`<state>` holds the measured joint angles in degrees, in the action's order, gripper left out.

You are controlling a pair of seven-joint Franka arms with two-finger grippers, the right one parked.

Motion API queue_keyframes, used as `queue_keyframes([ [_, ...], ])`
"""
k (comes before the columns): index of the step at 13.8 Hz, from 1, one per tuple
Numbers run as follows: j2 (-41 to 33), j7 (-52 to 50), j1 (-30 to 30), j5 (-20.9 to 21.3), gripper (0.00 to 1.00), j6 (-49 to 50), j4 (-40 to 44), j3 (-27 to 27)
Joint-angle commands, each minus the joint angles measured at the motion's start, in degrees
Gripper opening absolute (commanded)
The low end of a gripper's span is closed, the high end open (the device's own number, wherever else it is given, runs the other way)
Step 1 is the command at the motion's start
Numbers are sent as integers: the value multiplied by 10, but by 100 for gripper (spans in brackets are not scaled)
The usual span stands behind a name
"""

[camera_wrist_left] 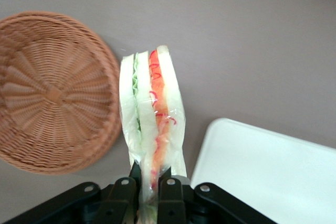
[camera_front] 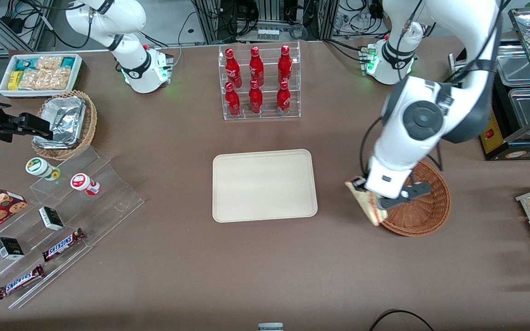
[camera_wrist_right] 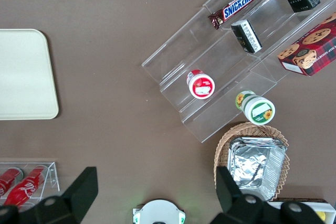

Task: Place sandwich from basket to tray
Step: 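Lift the sandwich with the left gripper and carry it over the tray, then lower the sandwich onto the tray center and open the left gripper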

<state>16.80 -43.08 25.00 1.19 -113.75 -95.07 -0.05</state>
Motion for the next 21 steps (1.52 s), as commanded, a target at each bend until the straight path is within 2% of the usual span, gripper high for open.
queue_keyframes([
  [1,15,-5,49,2,0,11,37,-7],
  [5,104,-24,125,3,0,9,117,2],
  [8,166,-40,161,3,0,-18,167,2],
  [12,208,-46,202,6,0,-57,169,2],
  [21,265,-5,222,9,0,-81,165,15],
])
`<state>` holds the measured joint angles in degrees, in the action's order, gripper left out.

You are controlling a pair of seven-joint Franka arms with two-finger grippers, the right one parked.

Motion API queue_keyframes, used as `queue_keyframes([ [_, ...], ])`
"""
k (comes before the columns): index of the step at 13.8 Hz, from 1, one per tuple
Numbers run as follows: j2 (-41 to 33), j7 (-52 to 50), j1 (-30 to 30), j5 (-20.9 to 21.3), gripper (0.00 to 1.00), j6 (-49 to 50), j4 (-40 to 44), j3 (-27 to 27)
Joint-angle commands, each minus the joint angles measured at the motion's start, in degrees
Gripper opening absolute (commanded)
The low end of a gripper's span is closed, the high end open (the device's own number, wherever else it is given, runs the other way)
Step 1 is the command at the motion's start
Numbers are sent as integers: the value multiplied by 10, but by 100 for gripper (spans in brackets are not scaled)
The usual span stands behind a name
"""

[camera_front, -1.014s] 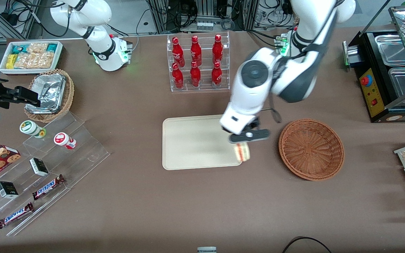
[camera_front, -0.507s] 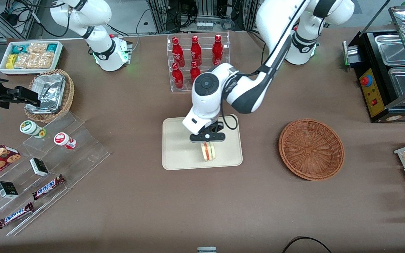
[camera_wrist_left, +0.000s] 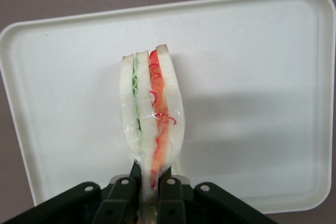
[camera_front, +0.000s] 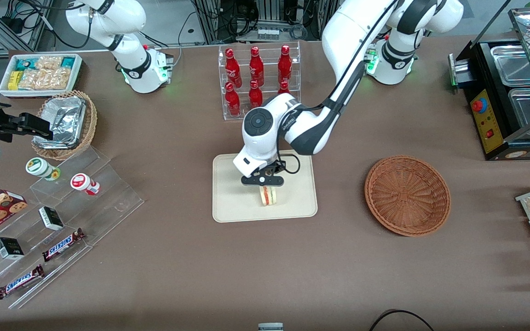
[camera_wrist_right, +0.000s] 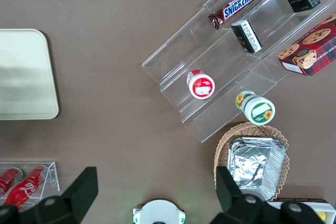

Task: Place sandwich from basket to tray
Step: 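Lower the sandwich onto the tray center and open the left gripper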

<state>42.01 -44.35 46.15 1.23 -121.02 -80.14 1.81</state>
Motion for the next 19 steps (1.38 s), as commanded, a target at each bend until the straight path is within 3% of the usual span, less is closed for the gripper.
queue_keyframes([
  [1,17,8,13,10,0,-17,15,-4],
  [4,27,8,19,10,3,-18,15,-4],
  [6,30,7,19,10,29,-18,15,-4],
  [7,29,7,19,10,49,-18,15,-4],
  [8,29,7,19,10,96,-18,16,-4],
  [9,30,-5,22,11,100,-18,17,-4],
  [13,13,-5,24,11,100,-13,22,-9],
  [19,-89,-57,-4,4,100,63,18,-31],
])
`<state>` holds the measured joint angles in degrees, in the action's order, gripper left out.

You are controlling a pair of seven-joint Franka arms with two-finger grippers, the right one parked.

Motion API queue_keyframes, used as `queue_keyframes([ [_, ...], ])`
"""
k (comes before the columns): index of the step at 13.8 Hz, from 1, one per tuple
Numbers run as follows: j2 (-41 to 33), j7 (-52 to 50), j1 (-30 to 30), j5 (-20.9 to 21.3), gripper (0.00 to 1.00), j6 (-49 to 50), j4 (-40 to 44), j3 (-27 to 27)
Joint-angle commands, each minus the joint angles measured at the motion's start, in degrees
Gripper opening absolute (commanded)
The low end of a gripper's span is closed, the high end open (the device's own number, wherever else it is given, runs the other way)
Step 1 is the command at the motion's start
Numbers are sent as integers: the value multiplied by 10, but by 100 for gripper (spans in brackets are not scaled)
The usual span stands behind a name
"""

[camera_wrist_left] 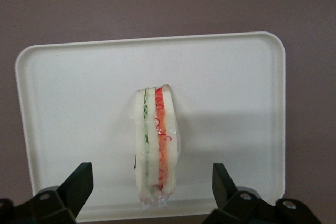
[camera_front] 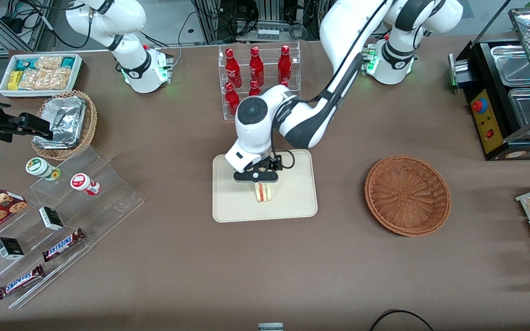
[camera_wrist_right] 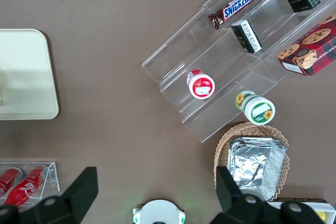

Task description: Place sandwich from basket to tray

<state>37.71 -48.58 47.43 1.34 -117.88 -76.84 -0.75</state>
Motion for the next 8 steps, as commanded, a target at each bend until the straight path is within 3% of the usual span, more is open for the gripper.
queue_keyframes([
  [1,-68,-14,-29,2,100,50,-16,-6],
  [4,-128,-4,-77,0,100,120,-18,-6],
  [8,-199,88,-154,-20,100,191,-53,-6],
])
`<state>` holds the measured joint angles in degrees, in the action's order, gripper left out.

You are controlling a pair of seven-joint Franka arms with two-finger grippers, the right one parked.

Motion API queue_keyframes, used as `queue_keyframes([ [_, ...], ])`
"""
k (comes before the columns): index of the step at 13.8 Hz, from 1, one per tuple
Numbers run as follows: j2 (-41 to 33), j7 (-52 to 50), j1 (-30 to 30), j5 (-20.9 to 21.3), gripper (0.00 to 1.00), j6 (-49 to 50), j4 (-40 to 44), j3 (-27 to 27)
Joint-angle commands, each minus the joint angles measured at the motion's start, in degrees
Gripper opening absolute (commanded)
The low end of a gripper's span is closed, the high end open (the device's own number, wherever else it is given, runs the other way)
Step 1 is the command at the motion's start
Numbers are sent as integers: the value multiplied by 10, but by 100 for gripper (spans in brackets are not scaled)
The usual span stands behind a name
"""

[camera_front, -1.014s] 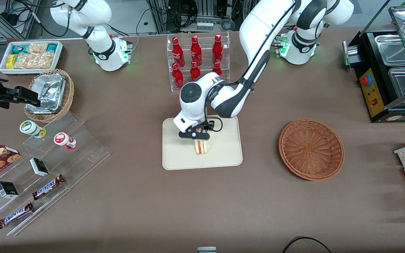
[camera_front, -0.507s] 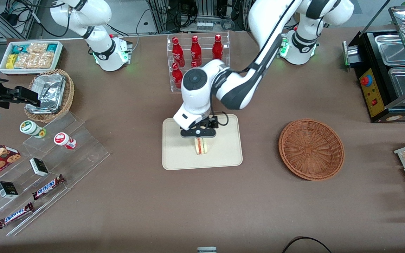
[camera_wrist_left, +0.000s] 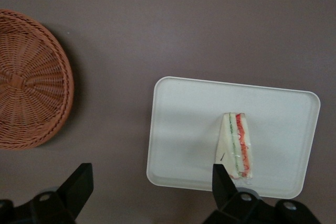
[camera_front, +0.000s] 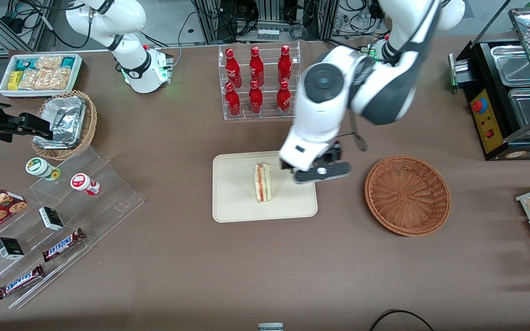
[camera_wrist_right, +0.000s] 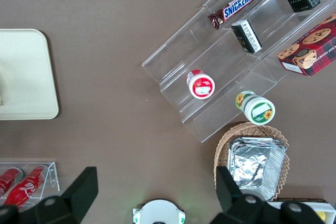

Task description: Place sandwich from basket to tray

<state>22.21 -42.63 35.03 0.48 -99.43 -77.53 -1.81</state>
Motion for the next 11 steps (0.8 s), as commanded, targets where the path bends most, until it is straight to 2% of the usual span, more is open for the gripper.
queue_keyframes([
  [1,-66,44,-48,-10,100,3,-71,5],
  [6,-170,156,-128,-2,100,9,-167,4],
  [11,-218,255,-196,-2,100,12,-206,4],
])
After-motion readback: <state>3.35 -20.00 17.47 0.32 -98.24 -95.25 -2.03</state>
